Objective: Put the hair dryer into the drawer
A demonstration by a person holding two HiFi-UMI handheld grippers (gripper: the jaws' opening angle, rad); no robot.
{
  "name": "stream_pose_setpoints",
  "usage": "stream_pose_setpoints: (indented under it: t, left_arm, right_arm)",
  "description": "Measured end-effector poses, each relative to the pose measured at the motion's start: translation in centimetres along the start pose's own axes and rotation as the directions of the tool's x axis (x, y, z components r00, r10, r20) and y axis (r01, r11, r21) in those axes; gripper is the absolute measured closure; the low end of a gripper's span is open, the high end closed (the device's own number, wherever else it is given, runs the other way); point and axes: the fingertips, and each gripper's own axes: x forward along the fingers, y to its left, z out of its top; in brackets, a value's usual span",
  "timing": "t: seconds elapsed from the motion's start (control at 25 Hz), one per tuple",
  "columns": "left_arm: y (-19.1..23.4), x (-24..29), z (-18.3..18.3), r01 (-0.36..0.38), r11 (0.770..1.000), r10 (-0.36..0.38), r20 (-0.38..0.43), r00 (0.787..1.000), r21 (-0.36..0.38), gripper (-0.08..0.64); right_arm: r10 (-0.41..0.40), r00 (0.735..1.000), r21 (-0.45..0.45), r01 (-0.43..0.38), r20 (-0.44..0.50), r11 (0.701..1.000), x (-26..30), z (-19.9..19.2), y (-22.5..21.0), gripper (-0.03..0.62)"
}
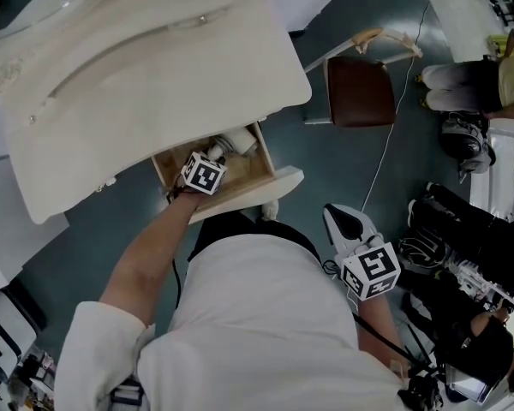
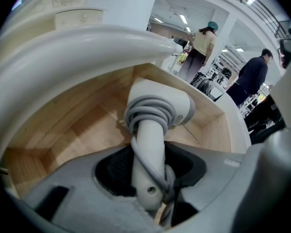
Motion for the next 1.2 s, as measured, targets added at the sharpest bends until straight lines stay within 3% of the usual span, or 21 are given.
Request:
stream_pose_setpoints:
  t: [0.28, 0.6, 1.2]
  left_arm:
    - [-0.2, 0.3, -0.4, -0.034, 0.999, 0.035, -0.034, 0.999, 0.028, 0.388]
    - [-0.1, 0.7, -0.8, -0.044, 0.999, 0.044, -0.074, 0.996, 0.001, 0.331]
    - [-1.7, -3.0, -0.9, -0.118, 0.993, 0.118, -0.048, 0.992, -0.007, 0.313]
  right_arm:
    - [0.009, 1.000, -0.001, -0.009, 0.006, 1.000, -0.4, 0.1, -0.7, 0.591]
    - [0.033, 0.999, 0.004, -0.033, 0.004, 0.999, 0.0, -0.9, -2.1, 0.591]
    - [0.138, 0.990, -0.057, -0.139, -0.030, 0.989, 1.2, -3.0, -2.2, 0.591]
